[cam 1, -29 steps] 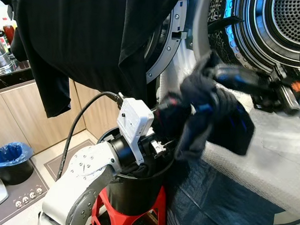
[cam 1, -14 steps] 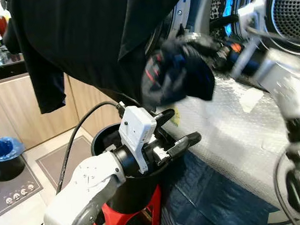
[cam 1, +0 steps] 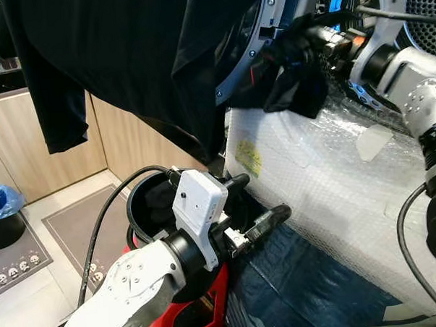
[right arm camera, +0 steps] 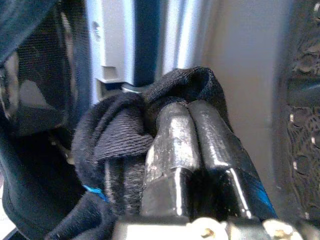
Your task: Clothes washing
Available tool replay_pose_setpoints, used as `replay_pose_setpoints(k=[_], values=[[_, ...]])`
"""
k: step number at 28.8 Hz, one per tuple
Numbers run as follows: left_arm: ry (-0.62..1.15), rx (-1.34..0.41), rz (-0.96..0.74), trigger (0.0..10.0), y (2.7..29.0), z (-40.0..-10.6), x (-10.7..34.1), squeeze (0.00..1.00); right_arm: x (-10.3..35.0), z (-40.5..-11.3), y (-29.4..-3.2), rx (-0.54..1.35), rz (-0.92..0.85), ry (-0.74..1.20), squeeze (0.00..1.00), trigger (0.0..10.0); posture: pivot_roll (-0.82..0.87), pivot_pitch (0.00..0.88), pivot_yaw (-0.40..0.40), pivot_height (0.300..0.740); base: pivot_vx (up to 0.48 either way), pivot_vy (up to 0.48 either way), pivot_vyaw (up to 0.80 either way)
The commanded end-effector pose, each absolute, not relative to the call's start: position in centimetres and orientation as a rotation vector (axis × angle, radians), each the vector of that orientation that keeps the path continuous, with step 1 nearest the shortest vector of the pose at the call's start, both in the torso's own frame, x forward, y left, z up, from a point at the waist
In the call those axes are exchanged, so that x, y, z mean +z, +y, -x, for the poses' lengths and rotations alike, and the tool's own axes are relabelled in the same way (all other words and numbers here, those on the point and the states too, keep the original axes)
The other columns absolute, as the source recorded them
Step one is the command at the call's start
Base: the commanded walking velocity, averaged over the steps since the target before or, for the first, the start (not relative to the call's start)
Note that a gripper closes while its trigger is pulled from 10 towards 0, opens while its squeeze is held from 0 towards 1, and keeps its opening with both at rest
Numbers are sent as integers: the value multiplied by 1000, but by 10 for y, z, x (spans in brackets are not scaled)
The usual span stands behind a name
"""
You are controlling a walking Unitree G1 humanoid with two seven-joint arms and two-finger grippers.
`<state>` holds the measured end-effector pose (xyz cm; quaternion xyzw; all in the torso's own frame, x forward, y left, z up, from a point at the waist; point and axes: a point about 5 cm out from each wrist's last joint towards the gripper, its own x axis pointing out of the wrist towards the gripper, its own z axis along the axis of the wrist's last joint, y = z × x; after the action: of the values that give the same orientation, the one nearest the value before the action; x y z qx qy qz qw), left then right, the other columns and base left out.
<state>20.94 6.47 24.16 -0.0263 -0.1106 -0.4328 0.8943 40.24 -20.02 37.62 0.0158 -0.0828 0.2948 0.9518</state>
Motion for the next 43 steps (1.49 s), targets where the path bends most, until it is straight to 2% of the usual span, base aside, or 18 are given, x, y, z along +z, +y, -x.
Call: replay_pose_setpoints(k=[1, 8, 9, 17, 20, 26, 29, 32, 39, 43], values=[[-236, -923, 65, 10000, 61, -203, 245, 0, 389, -397, -217, 562, -23, -209, 12, 10000, 66, 84, -169, 740, 0, 0, 0], [-227, -920, 69, 10000, 61, -201, 245, 0, 397, -395, -237, 436, -8, -218, 4, 10000, 71, 75, -167, 740, 0, 0, 0], [-221, -919, 72, 10000, 61, -201, 245, 0, 401, -397, -241, 333, -50, -221, 4, 10000, 69, 72, -163, 740, 0, 0, 0], [-215, -923, 80, 10000, 59, -200, 246, 0, 400, -404, -242, 50, -104, -192, 0, 10000, 62, 86, -152, 740, 0, 0, 0], [-206, -917, 86, 10000, 60, -199, 245, 0, 404, -405, -244, -146, -66, -199, 0, 10000, 64, 98, -153, 740, 0, 0, 0], [-197, -908, 101, 10000, 59, -197, 245, 0, 410, -406, -237, -298, -127, -225, 0, 10000, 65, 120, -152, 740, 0, 0, 0], [-193, -905, 108, 10000, 59, -196, 245, 0, 408, -408, -228, -323, -109, -216, 0, 10000, 65, 122, -152, 740, 0, 0, 0], [-185, -899, 136, 10000, 58, -192, 246, 0, 408, -411, -215, -337, -103, -200, 0, 10000, 54, 166, -156, 740, 0, 0, 0], [-160, -886, 173, 10000, 54, -185, 243, 0, 410, -411, -209, -330, -65, -208, 0, 10000, 53, 215, -178, 740, 0, 0, 0], [-142, -869, 198, 10000, 52, -180, 241, 0, 408, -410, -217, -366, -69, -202, 0, 10000, 60, 227, -188, 740, 0, 0, 0]])
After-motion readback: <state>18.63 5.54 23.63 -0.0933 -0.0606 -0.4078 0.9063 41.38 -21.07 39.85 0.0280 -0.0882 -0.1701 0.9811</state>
